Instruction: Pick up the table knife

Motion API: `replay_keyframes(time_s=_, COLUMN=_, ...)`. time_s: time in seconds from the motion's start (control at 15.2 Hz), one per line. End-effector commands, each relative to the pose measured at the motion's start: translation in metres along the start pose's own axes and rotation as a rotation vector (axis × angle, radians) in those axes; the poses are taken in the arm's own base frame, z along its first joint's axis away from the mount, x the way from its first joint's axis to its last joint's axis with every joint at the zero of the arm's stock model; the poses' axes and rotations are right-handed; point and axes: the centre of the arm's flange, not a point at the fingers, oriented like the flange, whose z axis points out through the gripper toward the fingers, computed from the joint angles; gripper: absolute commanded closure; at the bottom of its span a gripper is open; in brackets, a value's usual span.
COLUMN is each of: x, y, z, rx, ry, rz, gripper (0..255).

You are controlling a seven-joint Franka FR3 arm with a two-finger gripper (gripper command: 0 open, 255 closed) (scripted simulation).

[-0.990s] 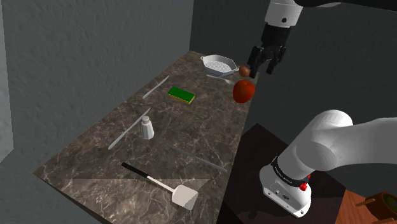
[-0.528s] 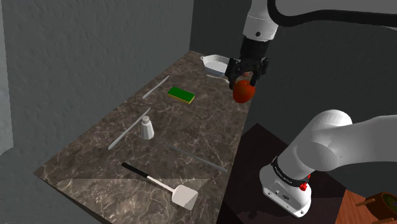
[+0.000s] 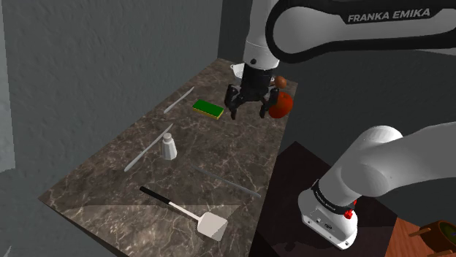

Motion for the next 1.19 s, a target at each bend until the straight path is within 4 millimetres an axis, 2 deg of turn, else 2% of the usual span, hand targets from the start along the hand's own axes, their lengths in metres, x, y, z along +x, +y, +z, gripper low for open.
replay_keyframes(time_s=0.0, x=0.001, y=-0.022, z=0.010, rx=0.005, ry=0.004, rz=0.048, gripper=0)
replay_keyframes(time_s=0.53, x=0.009, y=-0.116, z=0.054, rx=0.016, ry=0.018, rz=0.223, gripper=0)
replay_keyframes(time_s=1.12, x=0.038, y=-0.218, z=0.102, rx=0.029, ry=0.033, rz=0.421, gripper=0)
